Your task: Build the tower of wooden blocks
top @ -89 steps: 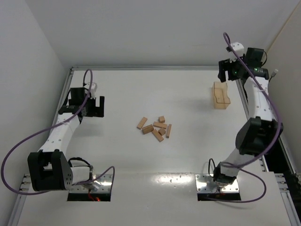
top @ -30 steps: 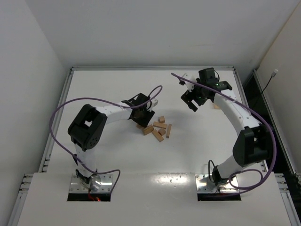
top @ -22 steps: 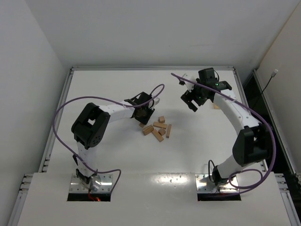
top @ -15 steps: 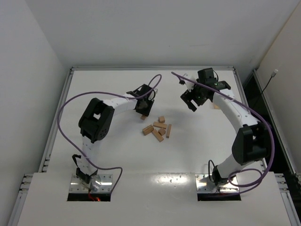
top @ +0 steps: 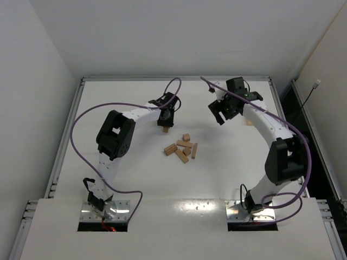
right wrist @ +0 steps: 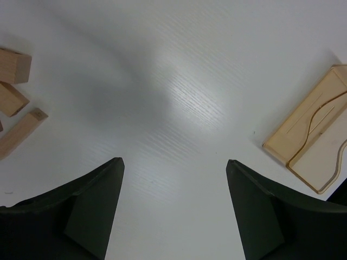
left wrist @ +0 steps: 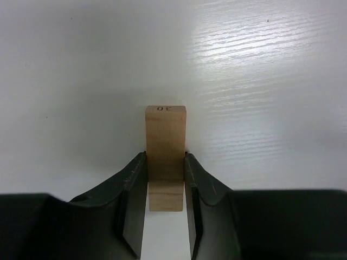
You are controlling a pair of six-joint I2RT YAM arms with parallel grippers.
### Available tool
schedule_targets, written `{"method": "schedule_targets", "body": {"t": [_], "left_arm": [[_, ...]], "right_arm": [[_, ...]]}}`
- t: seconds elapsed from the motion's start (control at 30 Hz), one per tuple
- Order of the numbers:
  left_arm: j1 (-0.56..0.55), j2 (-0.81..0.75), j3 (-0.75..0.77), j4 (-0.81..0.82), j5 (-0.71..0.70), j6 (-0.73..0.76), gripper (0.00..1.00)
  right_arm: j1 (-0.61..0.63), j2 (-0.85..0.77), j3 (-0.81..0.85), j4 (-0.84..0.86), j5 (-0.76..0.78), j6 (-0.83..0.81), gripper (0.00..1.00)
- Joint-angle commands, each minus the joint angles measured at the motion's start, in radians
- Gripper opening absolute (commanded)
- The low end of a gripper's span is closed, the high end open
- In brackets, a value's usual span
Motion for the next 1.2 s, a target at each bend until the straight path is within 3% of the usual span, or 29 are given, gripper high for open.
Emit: {"method": "schedule_targets", "body": {"t": [0.0, 0.1, 0.13, 0.23, 0.4, 0.57, 0.67, 0.73, 0.8, 0.87, 1.17], "left_arm": [[0.001, 0.053, 0.002, -0.029, 0.003, -0.044, 0.00], [0.001, 0.053, 0.002, -0.017, 0.040, -0.029, 0.17], [0.001, 0.053, -0.007, -0.006, 0.055, -0.014, 0.27], [0.001, 0.003, -0.036, 0.029, 0.077, 0.014, 0.48], [0.001, -0.185, -0.186, 0.158, 0.118, 0.060, 0.75], [-0.008, -0.419, -0.264, 0.183, 0.040, 0.103, 1.00], [0.006, -0.597, -0.332, 0.194, 0.009, 0.123, 1.00], [0.055, -0.663, -0.343, 0.171, 0.009, 0.123, 1.00], [0.098, -0.722, -0.343, 0.128, 0.009, 0.103, 1.00], [0.180, -0.748, -0.343, 0.085, 0.049, 0.103, 1.00], [0.354, -0.780, -0.340, -0.018, 0.075, 0.164, 1.00]], "right_arm": [[-0.004, 0.011, 0.070, 0.031, 0.024, 0.052, 0.74], [0.006, 0.011, 0.090, 0.011, 0.024, 0.033, 0.98], [-0.005, 0.011, 0.090, 0.011, -0.005, 0.033, 1.00], [-0.005, 0.011, 0.110, 0.002, 0.006, 0.033, 1.00], [-0.025, -0.055, 0.133, 0.011, -0.020, 0.042, 1.00], [0.007, -0.299, -0.041, 0.273, -0.089, -0.045, 0.98], [0.016, -0.409, -0.172, 0.373, -0.138, -0.045, 0.94], [0.033, -0.384, -0.163, 0.312, -0.265, -0.094, 0.84], [0.108, -0.324, -0.120, 0.159, -0.283, -0.143, 0.82], [0.154, -0.238, -0.096, 0.082, -0.283, -0.154, 0.82], [0.364, -0.077, -0.166, 0.134, -0.235, -0.287, 0.51]]}}
